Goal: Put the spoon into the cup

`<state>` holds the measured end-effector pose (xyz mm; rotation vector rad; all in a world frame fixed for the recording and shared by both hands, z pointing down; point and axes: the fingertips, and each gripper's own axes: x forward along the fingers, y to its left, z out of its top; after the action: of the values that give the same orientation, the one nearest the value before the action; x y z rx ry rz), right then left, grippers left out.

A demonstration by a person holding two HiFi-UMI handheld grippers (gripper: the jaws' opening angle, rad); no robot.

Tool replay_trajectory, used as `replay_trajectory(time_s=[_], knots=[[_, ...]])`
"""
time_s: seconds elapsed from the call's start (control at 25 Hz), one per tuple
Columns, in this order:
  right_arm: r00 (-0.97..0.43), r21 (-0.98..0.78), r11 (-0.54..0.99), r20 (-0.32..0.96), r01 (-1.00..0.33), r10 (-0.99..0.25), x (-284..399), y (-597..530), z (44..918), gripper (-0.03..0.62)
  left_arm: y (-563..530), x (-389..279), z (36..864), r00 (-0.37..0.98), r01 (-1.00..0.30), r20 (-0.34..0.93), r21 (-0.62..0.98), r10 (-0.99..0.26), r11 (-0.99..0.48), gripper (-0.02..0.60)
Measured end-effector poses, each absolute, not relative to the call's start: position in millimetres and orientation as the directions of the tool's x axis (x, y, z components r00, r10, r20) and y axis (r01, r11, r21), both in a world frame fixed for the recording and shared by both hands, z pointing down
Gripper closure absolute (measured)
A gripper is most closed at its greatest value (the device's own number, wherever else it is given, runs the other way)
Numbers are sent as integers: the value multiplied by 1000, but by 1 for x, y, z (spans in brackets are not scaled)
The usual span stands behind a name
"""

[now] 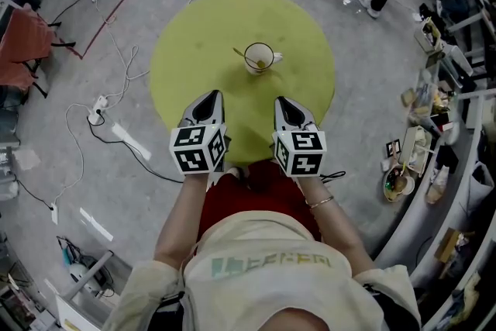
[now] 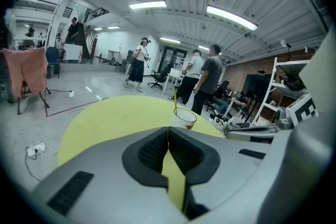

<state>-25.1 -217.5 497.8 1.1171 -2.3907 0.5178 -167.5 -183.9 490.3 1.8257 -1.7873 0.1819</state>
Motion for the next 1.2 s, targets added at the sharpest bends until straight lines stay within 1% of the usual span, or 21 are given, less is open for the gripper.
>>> replay_trajectory(time_s=[0.56, 1.2], knots=[[-568, -102, 605, 496, -789, -657, -25, -176, 475, 558, -135, -175, 473, 97, -958, 446, 283, -890, 37, 557], [-561, -113, 580, 455, -807, -692, -24, -116, 461, 559, -69, -182, 461, 106, -963, 424, 271, -900, 14, 557]])
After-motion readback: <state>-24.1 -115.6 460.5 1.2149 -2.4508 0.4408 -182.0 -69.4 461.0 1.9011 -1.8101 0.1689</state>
